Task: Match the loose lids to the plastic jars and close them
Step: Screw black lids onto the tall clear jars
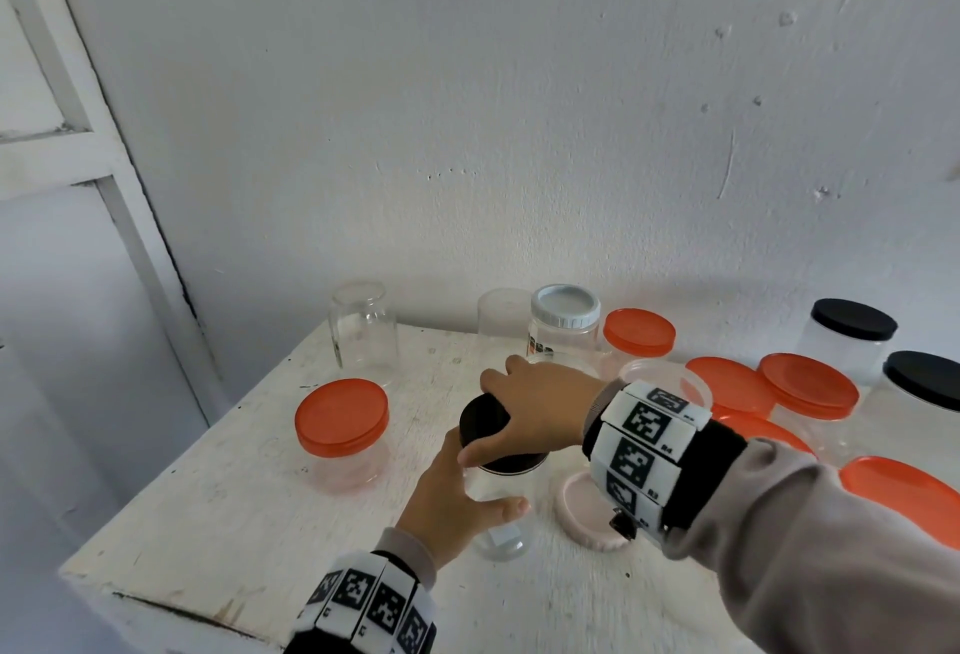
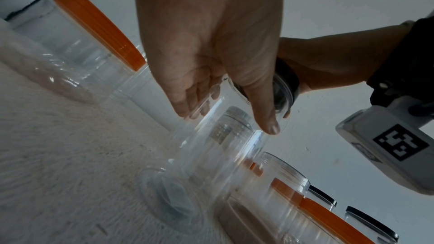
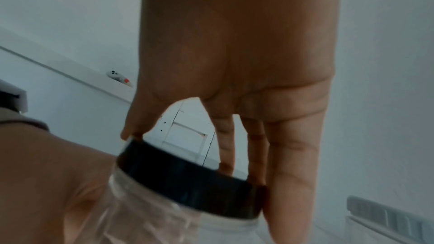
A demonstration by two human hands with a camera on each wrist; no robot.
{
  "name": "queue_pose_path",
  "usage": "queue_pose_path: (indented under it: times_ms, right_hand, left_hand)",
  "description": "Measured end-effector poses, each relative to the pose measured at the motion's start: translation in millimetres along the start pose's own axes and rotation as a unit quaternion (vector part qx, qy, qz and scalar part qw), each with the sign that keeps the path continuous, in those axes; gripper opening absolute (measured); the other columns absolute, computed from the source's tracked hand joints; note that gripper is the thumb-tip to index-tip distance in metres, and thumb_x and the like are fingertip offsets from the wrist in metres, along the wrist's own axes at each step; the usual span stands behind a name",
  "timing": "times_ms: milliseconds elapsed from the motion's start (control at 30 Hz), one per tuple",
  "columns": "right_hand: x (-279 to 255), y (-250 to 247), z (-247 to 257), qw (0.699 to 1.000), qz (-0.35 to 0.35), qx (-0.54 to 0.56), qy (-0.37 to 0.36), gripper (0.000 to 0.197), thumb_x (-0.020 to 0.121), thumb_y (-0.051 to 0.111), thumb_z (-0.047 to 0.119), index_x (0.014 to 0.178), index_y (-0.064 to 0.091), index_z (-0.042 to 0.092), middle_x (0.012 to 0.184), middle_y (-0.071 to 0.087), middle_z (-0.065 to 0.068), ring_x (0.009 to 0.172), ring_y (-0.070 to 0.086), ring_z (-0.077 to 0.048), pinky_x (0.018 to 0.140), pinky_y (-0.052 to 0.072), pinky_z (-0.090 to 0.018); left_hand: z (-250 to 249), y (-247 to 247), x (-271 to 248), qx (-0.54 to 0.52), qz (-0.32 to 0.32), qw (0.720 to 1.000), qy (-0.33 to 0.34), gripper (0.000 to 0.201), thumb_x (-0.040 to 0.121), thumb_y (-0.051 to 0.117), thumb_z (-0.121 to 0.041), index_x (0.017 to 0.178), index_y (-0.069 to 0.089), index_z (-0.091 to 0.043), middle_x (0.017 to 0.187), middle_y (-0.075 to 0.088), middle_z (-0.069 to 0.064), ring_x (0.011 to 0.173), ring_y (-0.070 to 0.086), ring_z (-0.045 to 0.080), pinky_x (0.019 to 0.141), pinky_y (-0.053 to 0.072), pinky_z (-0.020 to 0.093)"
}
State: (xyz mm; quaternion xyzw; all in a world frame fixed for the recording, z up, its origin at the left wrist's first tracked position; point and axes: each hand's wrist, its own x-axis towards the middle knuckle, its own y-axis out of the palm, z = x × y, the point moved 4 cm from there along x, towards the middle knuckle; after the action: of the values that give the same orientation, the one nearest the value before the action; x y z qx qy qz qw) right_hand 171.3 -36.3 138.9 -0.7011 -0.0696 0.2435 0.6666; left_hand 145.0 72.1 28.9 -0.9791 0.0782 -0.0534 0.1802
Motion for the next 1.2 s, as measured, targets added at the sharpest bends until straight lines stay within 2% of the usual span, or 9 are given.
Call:
queue_pose_path:
  times_ms: [133, 233, 367, 533, 733, 833, 967, 1033, 1200]
  right_hand:
    - [-5, -6, 0, 0.997, 0.07, 0.016, -0.023, 0.083, 0.076, 0.065, 0.063, 0.144, 0.029, 0.033, 0.134, 0.039, 0.002, 0.121, 0.043, -0.023, 0.098, 0.043, -0.046]
    - [-6, -11, 1, 0.994, 0.083, 0.029, -0.065, 0.081, 0.078, 0.072, 0.046, 0.146, 0.029, 0.035, 0.135, 0.037, 0.006, 0.123, 0.041, -0.02, 0.101, 0.043, -0.043]
    - [-2, -9, 1, 0.997, 0.059, 0.018, -0.042, 0.078, 0.076, 0.068, 0.059, 0.141, 0.035, 0.031, 0.125, 0.041, 0.005, 0.114, 0.048, -0.021, 0.094, 0.047, -0.042]
    - [1, 0, 1, 1.0, 0.023, -0.005, 0.003, 0.084, 0.074, 0.055, 0.076, 0.137, 0.036, 0.023, 0.127, 0.043, -0.003, 0.111, 0.05, -0.027, 0.088, 0.046, -0.041]
    - [-5, -7, 0, 0.994, 0.082, 0.032, -0.06, 0.085, 0.077, 0.072, 0.045, 0.147, 0.025, 0.036, 0.136, 0.036, 0.005, 0.124, 0.04, -0.02, 0.101, 0.042, -0.043]
    - [-4, -6, -1, 0.996, 0.067, 0.032, -0.054, 0.081, 0.077, 0.07, 0.052, 0.145, 0.03, 0.035, 0.129, 0.04, 0.005, 0.118, 0.044, -0.02, 0.097, 0.045, -0.041]
    - [-2, 3, 0, 1.0, 0.007, 0.008, -0.001, 0.082, 0.075, 0.056, 0.074, 0.136, 0.038, 0.022, 0.124, 0.043, -0.003, 0.111, 0.05, -0.026, 0.086, 0.047, -0.037]
    - [-3, 6, -1, 1.0, -0.009, 0.011, 0.012, 0.085, 0.075, 0.052, 0.077, 0.137, 0.037, 0.021, 0.127, 0.042, -0.005, 0.113, 0.049, -0.027, 0.087, 0.046, -0.038]
    - [-8, 2, -4, 0.994, 0.066, 0.069, -0.056, 0.085, 0.08, 0.068, 0.046, 0.149, 0.02, 0.033, 0.141, 0.031, 0.003, 0.126, 0.034, -0.021, 0.103, 0.04, -0.043]
  left_hand:
    - [-1, 0, -1, 0.007, 0.003, 1.0, 0.0, 0.075, 0.069, 0.083, -0.026, 0.13, 0.039, -0.026, 0.122, 0.054, -0.015, 0.115, 0.048, 0.002, 0.085, 0.035, 0.007]
    - [-3, -1, -1, 0.015, 0.0, 1.0, -0.001, 0.076, 0.069, 0.083, -0.028, 0.129, 0.037, -0.026, 0.121, 0.053, -0.015, 0.11, 0.048, 0.0, 0.084, 0.035, 0.008]
    - [-1, 0, -1, 0.004, 0.003, 1.0, -0.001, 0.076, 0.069, 0.083, -0.026, 0.13, 0.038, -0.026, 0.122, 0.054, -0.016, 0.115, 0.048, -0.002, 0.083, 0.035, 0.006]
    - [0, 0, -1, -0.01, 0.004, 1.0, -0.002, 0.078, 0.069, 0.083, -0.025, 0.132, 0.038, -0.027, 0.123, 0.054, -0.017, 0.118, 0.046, -0.001, 0.083, 0.035, 0.006]
    - [-4, 0, -2, 0.012, -0.003, 1.0, 0.002, 0.077, 0.068, 0.083, -0.027, 0.13, 0.038, -0.024, 0.123, 0.055, -0.012, 0.114, 0.05, 0.004, 0.087, 0.036, 0.01]
    - [-4, 0, -2, 0.01, -0.002, 1.0, 0.005, 0.077, 0.068, 0.083, -0.027, 0.131, 0.038, -0.025, 0.123, 0.054, -0.014, 0.116, 0.049, 0.003, 0.091, 0.036, 0.011]
    - [-3, 0, -3, -0.001, -0.001, 1.0, 0.003, 0.078, 0.067, 0.084, -0.027, 0.13, 0.038, -0.029, 0.119, 0.054, -0.02, 0.111, 0.048, -0.005, 0.083, 0.037, 0.005]
    - [-3, 0, -3, 0.002, -0.005, 1.0, 0.002, 0.077, 0.067, 0.084, -0.027, 0.129, 0.038, -0.031, 0.118, 0.054, -0.021, 0.111, 0.048, -0.006, 0.082, 0.038, 0.004]
    - [-6, 0, -2, 0.016, -0.003, 1.0, 0.003, 0.078, 0.068, 0.083, -0.028, 0.131, 0.036, -0.026, 0.123, 0.054, -0.015, 0.114, 0.049, 0.001, 0.084, 0.037, 0.006]
